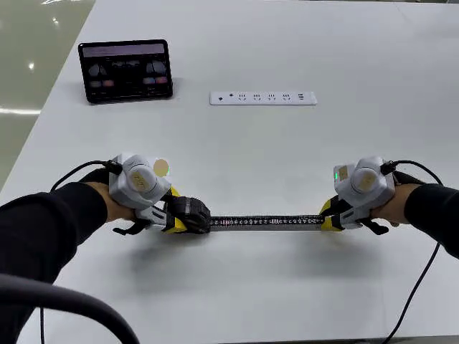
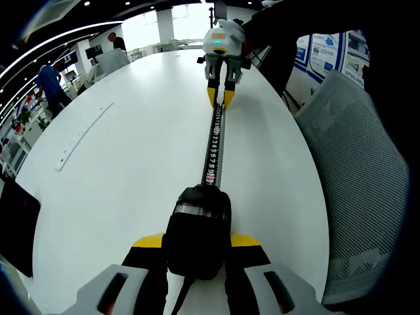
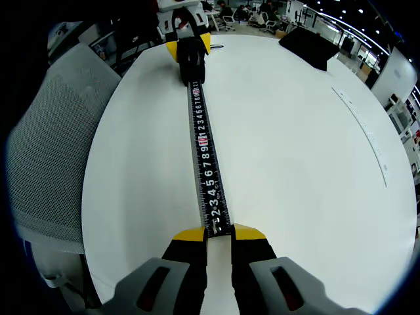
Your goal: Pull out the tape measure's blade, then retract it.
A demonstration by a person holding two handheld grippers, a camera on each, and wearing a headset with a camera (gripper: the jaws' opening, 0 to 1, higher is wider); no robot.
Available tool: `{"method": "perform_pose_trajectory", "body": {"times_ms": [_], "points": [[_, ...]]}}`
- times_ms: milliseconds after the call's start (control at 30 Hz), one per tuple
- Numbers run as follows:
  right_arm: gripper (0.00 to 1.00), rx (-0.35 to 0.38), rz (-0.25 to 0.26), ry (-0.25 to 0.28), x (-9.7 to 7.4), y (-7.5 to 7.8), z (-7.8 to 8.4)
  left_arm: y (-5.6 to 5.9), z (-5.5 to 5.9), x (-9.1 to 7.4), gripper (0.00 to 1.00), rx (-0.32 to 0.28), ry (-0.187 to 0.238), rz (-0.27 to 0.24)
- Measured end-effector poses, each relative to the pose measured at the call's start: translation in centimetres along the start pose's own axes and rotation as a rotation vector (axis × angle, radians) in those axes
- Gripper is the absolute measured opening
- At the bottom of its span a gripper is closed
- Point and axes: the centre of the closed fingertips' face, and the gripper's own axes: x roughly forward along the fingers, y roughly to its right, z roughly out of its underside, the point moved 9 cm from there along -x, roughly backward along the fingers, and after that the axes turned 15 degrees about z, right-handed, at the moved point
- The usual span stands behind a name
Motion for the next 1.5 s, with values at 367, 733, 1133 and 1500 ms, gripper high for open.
{"method": "perform_pose_trajectory", "body": {"times_ms": [367, 733, 1133, 1500], "points": [[0.07, 0.001, 0.001, -0.003, -0.43, -0.39, -0.18, 0.16, -0.06, -0.05, 0.29, 0.0, 0.002, -0.001], [0.08, 0.003, 0.0, -0.012, -0.68, -0.59, 0.03, 0.03, -0.02, -0.01, 0.29, -0.004, 0.008, -0.003], [0.09, 0.0, -0.012, 0.002, -0.75, -0.48, 0.07, -0.11, 0.01, 0.04, 0.3, -0.008, 0.008, -0.004], [0.1, -0.005, -0.022, -0.006, -0.86, -0.31, 0.05, -0.27, -0.06, 0.1, 0.3, 0.003, -0.009, -0.001]]}}
